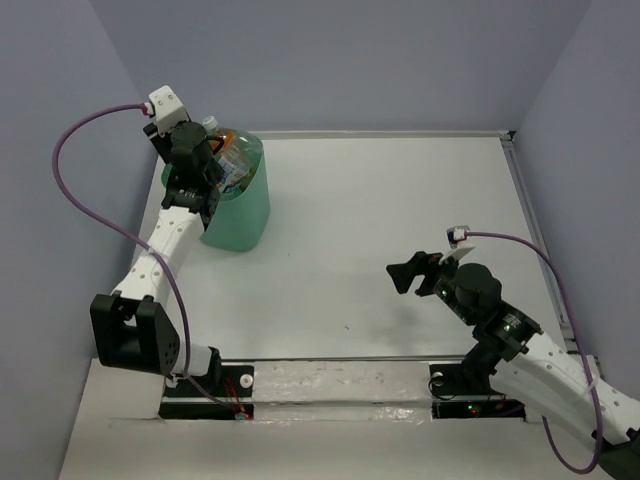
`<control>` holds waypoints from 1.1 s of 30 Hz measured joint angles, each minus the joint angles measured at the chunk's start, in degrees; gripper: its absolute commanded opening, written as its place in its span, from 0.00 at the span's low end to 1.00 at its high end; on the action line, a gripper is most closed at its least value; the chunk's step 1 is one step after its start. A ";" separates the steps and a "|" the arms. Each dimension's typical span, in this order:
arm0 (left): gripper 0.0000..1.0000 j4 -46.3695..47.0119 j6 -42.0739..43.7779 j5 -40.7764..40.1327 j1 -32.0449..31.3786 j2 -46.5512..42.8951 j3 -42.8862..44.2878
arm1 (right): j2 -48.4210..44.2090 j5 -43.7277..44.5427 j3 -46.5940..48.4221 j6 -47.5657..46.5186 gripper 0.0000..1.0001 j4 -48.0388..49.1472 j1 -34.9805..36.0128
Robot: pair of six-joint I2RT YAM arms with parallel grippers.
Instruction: Put the plastic bottles in the bin
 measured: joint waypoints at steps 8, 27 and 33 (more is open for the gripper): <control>0.84 5.99 3.72 2.69 0.00 -0.72 -7.63 | 0.48 -0.72 0.00 -0.15 0.90 1.05 0.00; 0.99 0.63 -0.85 13.11 -13.62 -22.14 -3.76 | -0.02 -0.11 6.03 -3.41 1.00 0.92 0.00; 0.99 -8.44 -10.84 25.27 -14.78 -36.13 -6.43 | -6.23 0.37 13.00 -5.33 1.00 1.07 0.00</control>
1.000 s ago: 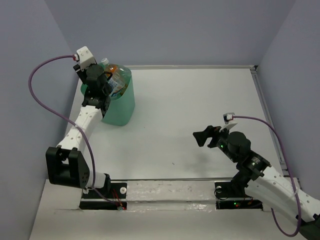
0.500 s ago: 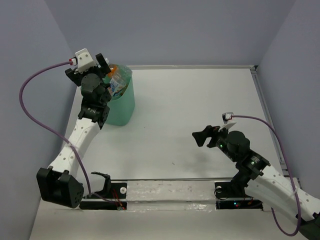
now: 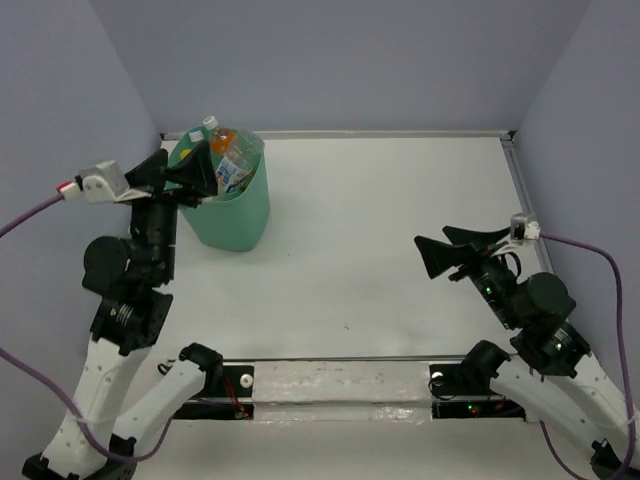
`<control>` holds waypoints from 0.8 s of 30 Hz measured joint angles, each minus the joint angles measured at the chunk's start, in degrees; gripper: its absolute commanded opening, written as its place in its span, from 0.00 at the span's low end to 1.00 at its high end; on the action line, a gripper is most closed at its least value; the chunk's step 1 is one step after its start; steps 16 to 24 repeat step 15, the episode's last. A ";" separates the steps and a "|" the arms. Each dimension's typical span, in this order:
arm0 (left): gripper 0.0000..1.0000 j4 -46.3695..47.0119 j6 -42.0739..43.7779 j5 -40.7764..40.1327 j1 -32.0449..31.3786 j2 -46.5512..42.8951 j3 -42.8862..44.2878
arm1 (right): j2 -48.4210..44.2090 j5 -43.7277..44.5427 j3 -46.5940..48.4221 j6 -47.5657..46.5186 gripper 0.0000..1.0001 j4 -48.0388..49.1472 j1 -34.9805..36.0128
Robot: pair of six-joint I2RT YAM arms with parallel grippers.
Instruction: Put the plastic bottles in the bin
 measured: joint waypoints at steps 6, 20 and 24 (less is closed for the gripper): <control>0.99 -6.99 -6.12 9.31 -0.04 -19.06 -7.10 | -3.74 1.20 7.04 -1.57 1.00 0.22 0.00; 0.99 -15.54 -8.37 13.09 -0.02 -29.20 -11.47 | -6.01 7.06 8.81 -2.64 1.00 0.48 0.00; 0.99 -15.54 -8.37 13.09 -0.02 -29.20 -11.47 | -6.01 7.06 8.81 -2.64 1.00 0.48 0.00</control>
